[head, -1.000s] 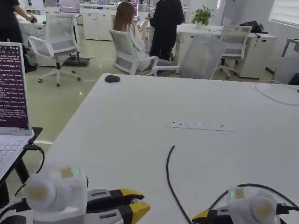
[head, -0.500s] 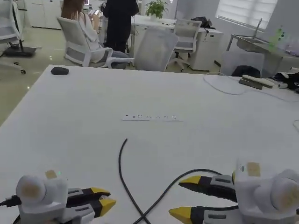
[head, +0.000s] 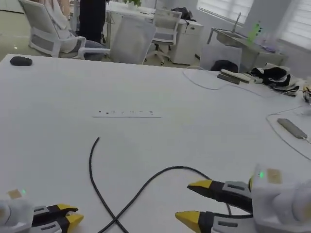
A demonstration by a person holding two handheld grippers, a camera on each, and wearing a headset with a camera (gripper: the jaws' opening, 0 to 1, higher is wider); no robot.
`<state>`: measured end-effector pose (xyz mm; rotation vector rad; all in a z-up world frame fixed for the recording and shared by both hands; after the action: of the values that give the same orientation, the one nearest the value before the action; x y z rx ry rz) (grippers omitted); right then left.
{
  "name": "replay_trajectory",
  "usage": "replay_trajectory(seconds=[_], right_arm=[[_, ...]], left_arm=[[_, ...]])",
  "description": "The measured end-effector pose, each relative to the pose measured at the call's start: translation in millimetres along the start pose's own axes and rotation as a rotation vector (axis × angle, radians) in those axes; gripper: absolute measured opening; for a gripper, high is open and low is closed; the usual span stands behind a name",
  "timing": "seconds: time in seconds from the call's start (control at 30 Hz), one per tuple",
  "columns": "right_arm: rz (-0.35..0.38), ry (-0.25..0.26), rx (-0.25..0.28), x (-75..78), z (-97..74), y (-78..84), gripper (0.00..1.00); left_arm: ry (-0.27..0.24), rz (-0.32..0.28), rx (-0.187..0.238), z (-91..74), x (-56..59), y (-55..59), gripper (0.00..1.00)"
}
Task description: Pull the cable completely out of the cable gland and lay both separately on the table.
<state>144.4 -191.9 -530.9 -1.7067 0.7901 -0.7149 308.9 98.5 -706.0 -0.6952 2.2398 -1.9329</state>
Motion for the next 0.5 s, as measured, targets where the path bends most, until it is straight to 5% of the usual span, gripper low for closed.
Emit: replay_trajectory(seconds=[0.27,0.37,0.5], right_arm=[[0.013,0.032,0.006,1.2,-16.5,-2.1,0.38],[0.022,0.039,0.023,-0.6,-22.4,-3.3,0.38],[0.045,0.034,0.043,1.2,-28.1,-2.1,0.4]], left_arm=[[-0.034,0.002,-0.035,-4.1,-2.7,5.2,0.17],[-0.046,-0.001,-0.036,-6.3,-0.4,-3.9,0.22],[-0.082,-0.01,-0.016,-18.6,7.9,-30.9,0.31]])
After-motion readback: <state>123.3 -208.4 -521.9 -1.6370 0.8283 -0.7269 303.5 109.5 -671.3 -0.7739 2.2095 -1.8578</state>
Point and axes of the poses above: the centre of the closed fingertips' face, and the gripper's own axes: z roughly forward along the fingers, x roughly to its right, y roughly out of its underside, the point moved 9 cm from there along -z, roughly backward along the fingers, and after that the axes turned 15 degrees about x, right-handed, at the moved point
